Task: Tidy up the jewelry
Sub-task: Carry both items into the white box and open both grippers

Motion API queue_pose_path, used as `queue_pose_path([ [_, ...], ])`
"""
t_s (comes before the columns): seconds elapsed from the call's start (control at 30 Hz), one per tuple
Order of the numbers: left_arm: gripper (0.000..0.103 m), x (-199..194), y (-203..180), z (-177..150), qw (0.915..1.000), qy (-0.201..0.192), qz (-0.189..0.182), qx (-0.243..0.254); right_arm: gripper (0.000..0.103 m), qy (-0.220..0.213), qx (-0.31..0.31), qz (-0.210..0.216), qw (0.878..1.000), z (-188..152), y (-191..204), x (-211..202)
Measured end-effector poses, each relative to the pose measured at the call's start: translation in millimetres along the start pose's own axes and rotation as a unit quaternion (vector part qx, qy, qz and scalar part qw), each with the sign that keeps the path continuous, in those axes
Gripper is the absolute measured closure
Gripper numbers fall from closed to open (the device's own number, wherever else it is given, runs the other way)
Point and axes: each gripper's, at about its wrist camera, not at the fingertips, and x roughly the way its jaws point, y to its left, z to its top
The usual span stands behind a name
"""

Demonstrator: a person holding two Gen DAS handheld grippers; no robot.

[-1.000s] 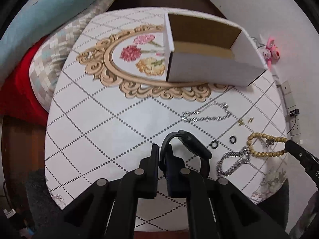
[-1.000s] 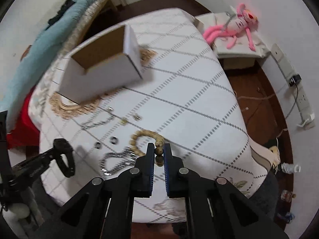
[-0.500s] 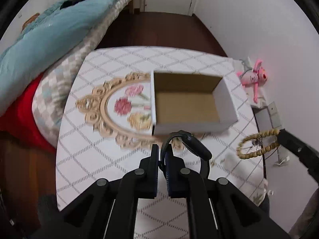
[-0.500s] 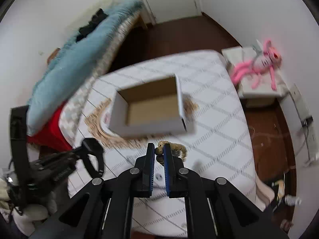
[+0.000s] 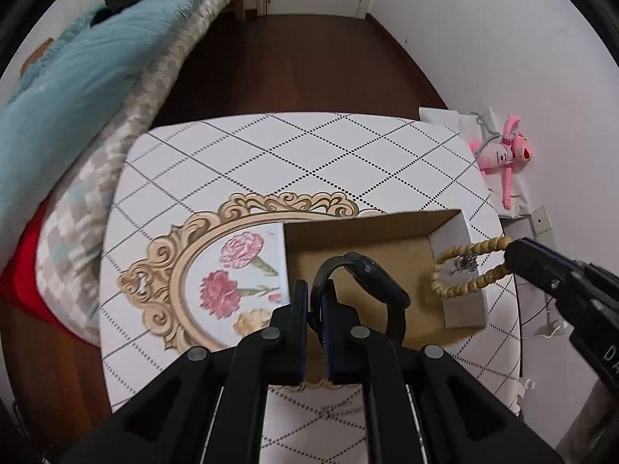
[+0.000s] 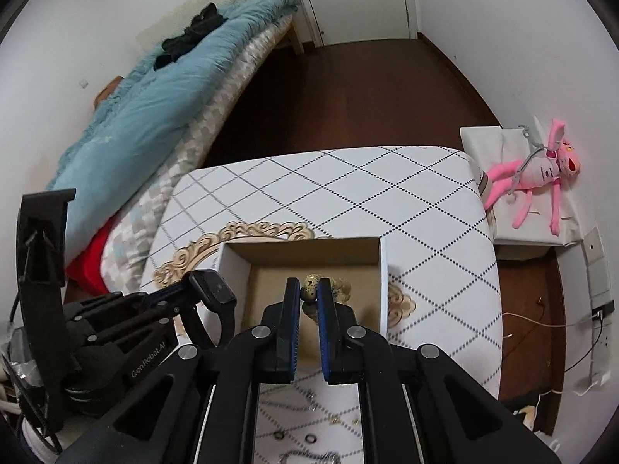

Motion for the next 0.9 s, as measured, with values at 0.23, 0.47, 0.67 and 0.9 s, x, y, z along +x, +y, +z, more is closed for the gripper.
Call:
queue_pose_path([
  [0.23, 0.067, 13.5, 2.2, 19.9, 0.9989, 0.033, -0.022, -0.024, 0.093, 0.056, 0.002, 0.003, 0.998, 18.0, -10.6, 38.6],
  [0.47, 0.014, -7.1, 12.4, 18.0, 0.9989, -0.017, 0.033, -0.029, 0.035, 0.073, 0.002, -0.029, 0.997, 9.3, -24.5, 47.4],
  [0.67, 0.0, 2.6, 20.0, -12.5, 0.9956, -0.038, 0.079, -0.033, 0.009, 0.072, -0.033, -0.141, 0.987, -14.6, -29.7, 51.8],
  [0.9, 0.0, 15.4, 15.6, -35.7, 0.9946, -0.03, 0.095, -0.031, 0.004, 0.072, -0.043, -0.173, 0.981, -37.6, -30.1, 62.0],
])
